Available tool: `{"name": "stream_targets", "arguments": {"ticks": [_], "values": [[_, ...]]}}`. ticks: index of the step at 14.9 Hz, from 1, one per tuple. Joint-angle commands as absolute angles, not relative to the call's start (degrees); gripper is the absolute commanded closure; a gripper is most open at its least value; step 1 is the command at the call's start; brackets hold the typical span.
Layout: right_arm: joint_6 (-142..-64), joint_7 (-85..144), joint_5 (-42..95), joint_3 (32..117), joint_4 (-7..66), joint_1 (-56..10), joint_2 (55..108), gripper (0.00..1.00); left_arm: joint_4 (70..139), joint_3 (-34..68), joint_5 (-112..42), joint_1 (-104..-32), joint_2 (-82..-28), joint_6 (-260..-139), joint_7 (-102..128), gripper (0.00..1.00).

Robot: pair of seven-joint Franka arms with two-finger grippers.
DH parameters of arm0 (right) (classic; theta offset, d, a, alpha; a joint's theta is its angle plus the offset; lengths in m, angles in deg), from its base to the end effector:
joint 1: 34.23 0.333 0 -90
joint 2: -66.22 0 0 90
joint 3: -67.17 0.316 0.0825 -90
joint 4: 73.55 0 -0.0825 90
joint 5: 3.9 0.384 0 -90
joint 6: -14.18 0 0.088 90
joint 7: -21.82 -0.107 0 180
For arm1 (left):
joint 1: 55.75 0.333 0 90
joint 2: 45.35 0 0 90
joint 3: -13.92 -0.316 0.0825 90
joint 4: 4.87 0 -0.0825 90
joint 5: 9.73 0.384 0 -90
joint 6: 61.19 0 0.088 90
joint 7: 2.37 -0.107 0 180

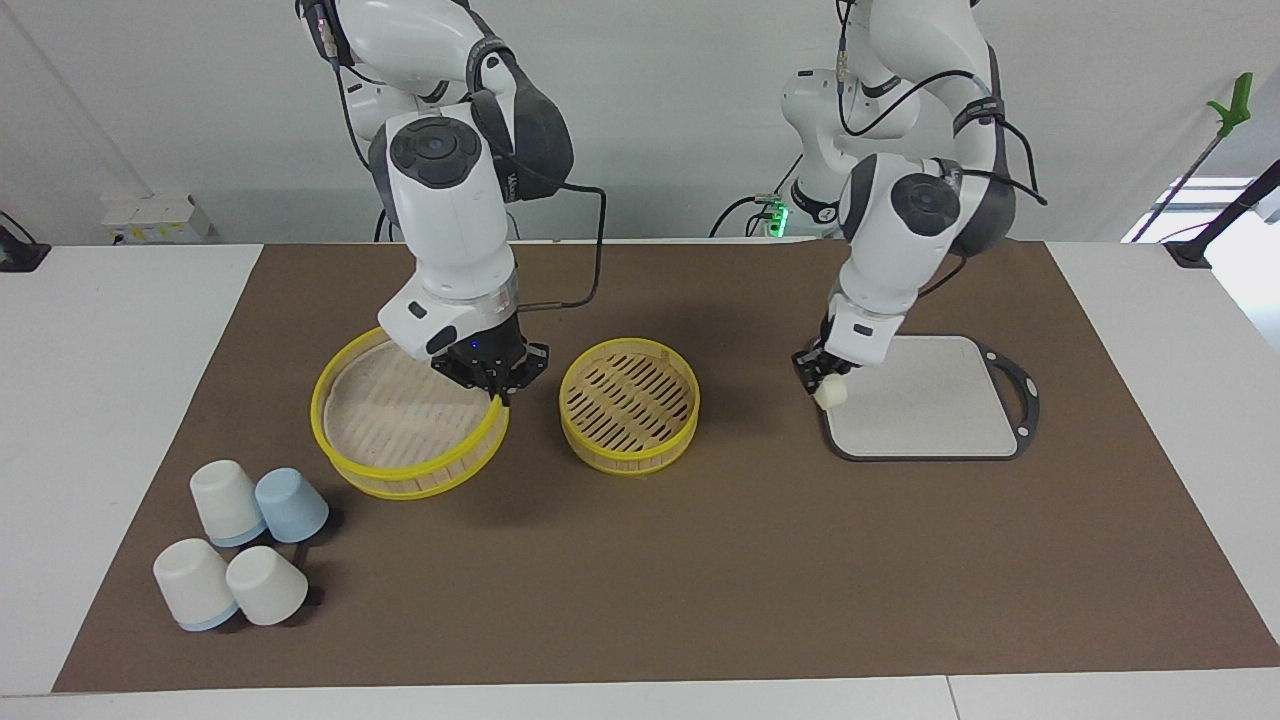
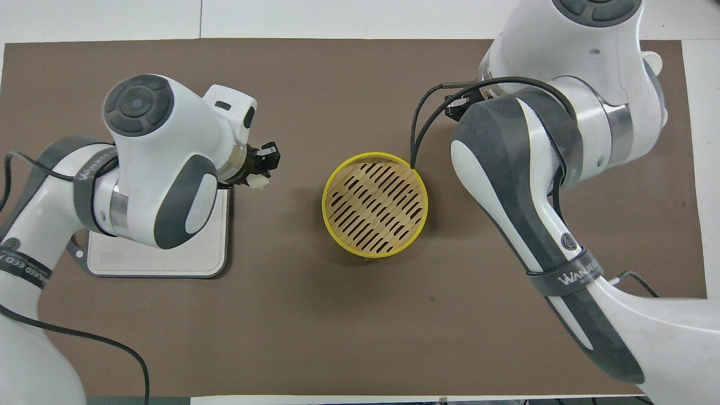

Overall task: Place bun in steamer
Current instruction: 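Carry the bun over the open steamer and lower it with the left gripper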

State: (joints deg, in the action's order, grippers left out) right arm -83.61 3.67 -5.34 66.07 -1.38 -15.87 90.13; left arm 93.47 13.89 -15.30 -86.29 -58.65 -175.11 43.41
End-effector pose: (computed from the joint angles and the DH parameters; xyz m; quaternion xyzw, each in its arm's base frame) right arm 0.6543 0.2036 0.5256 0.9997 -0.0054 0.0192 0.0110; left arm 0.5420 -0.3264 0.4535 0.9873 0.1513 -0.0120 0.0475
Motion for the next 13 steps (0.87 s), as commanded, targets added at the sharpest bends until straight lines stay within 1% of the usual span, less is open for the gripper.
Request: {"name": "stream_targets", "arguments": {"ticks": [1, 2, 3, 7, 8, 10, 13], "values": [[-83.37, 7.4, -4.69, 66.73, 0.45, -18.58, 88.19, 1.0, 84.37, 12.61, -16.67, -92.47, -66.76, -172.73, 47.97, 0.63], [-83.37, 7.67, -4.34, 66.73, 0.45, -18.67, 88.19, 1.0, 82.08, 12.52, -16.41, -94.32, -69.67, -173.16, 49.82, 0.63], [-83.37, 7.76, -3.81, 66.73, 0.54, -19.11, 88.19, 1.0, 81.45, 12.52, -16.41, -94.68, -70.92, -173.77, 49.84, 0.63], [-83.73, 12.4, -2.67, 66.73, 1.24, -21.74, 88.19, 1.0, 83.37, 12.69, -16.23, -95.74, -71.46, -178.0, 49.66, 0.62], [-83.73, 12.68, -2.67, 66.73, 1.59, -21.92, 88.1, 1.0, 83.46, 12.69, -16.23, -96.61, -72.41, -178.69, 49.75, 0.62], [-83.73, 12.77, -2.67, 66.73, 1.77, -21.83, 88.1, 1.0, 84.33, 12.69, -16.23, -96.97, -72.69, -179.31, 49.75, 0.61], [-83.9, 12.94, -2.67, 66.65, 2.47, -22.1, 87.75, 1.0, 88.37, 12.69, -16.41, -98.72, -72.69, -183.52, 49.75, 0.6]]}}
